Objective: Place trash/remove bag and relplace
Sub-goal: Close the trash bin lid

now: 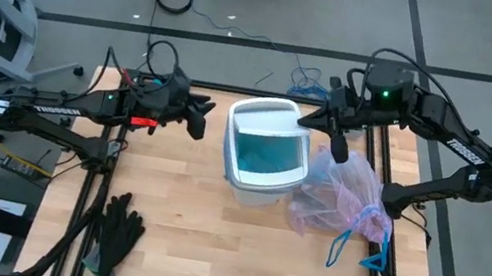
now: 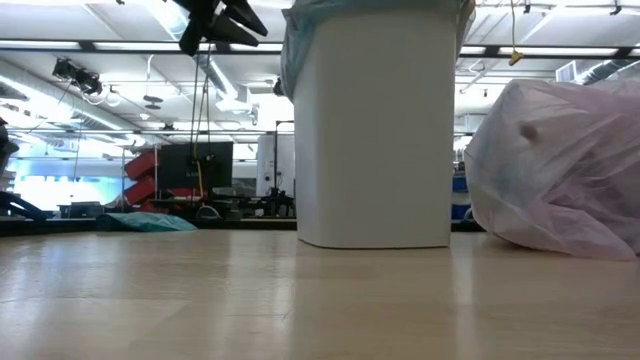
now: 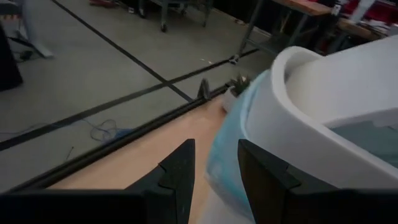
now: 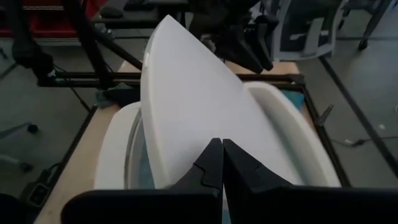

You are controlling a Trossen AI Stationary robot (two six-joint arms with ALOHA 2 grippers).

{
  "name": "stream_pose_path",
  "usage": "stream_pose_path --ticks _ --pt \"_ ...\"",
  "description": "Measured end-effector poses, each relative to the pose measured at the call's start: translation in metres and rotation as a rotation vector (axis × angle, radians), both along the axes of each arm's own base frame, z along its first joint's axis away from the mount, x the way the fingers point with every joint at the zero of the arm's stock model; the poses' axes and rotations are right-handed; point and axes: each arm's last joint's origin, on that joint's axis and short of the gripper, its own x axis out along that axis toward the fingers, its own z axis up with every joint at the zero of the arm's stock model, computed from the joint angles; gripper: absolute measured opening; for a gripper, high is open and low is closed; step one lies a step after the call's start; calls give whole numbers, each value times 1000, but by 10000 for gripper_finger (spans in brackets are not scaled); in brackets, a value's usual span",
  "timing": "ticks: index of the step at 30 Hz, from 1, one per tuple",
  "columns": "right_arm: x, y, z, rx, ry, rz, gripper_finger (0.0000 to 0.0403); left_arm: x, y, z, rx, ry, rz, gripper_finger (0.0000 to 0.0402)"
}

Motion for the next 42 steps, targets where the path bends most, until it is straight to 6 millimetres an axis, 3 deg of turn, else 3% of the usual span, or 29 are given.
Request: stream_pose_path --ticks 9,21,34,38,42 --pt "4 8 -3 122 34 -29 0 1 -1 0 8 14 -48 131" --pt "24 23 -16 306 127 -191 0 -4 -4 -10 -39 130 -128 131" --pt "92 63 -45 399 134 -174 0 -4 -7 -13 -42 171 -239 131" --pt "107 73 -48 381 83 -124 0 -5 -8 -15 -66 190 -265 131" --pt "125 80 -65 317 122 -82 0 -4 -10 -15 -84 181 -275 131"
